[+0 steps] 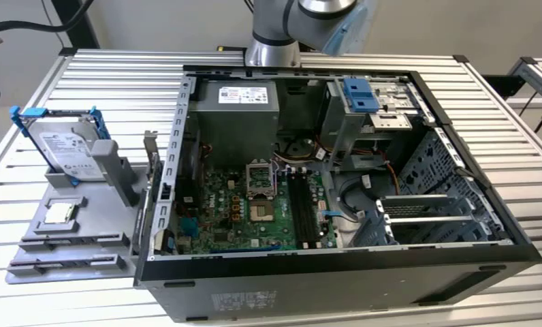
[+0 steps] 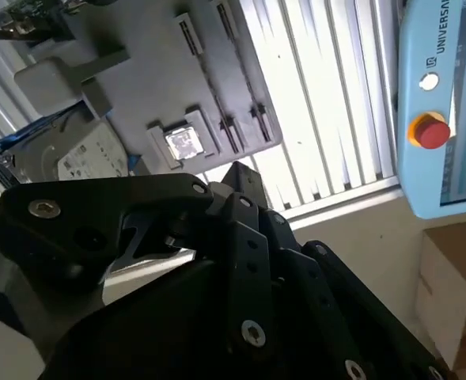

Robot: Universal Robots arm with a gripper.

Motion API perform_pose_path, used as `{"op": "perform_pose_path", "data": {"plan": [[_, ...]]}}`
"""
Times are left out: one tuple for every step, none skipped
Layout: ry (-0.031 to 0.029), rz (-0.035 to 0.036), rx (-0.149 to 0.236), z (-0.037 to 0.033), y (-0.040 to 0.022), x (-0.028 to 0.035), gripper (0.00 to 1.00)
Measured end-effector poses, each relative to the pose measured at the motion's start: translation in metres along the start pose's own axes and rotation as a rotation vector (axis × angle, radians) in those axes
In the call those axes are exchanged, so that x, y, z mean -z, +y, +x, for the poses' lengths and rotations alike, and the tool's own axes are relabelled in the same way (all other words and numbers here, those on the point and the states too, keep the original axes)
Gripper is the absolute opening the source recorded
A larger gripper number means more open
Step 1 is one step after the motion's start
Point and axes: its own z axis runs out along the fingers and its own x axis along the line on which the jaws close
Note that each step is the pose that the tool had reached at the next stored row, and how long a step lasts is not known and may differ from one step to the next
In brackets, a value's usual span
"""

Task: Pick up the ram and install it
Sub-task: 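Pick up the ram and move it above insertion slot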

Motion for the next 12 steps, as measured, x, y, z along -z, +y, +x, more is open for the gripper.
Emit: {"op": "perform_pose_path", "data": {"plan": [[0.0006, 0.0000, 0.018, 0.0000, 0.0000, 0.0000, 0.00], [0.0012, -0.0001, 0.036, 0.0000, 0.0000, 0.0000, 0.00], [0.0017, -0.0002, 0.054, 0.0000, 0.0000, 0.0000, 0.00], [0.0023, -0.0003, 0.073, 0.0000, 0.0000, 0.0000, 0.00], [0.0029, -0.0004, 0.091, 0.0000, 0.0001, 0.0000, 0.00], [0.0034, -0.0005, 0.109, 0.0000, 0.0001, 0.0000, 0.00], [0.0039, -0.0006, 0.126, 0.0000, 0.0000, 0.0000, 0.00], [0.0045, -0.0006, 0.145, 0.0000, 0.0001, -0.0001, 0.00], [0.0052, -0.0007, 0.163, 0.0000, 0.0000, 0.0000, 0.00], [0.0058, -0.0008, 0.181, 0.0000, 0.0000, 0.0000, 0.00], [0.0064, -0.0008, 0.199, 0.0000, 0.0000, 0.0000, 0.00], [0.0070, -0.0009, 0.217, 0.0000, 0.0000, 0.0000, 0.00]]}}
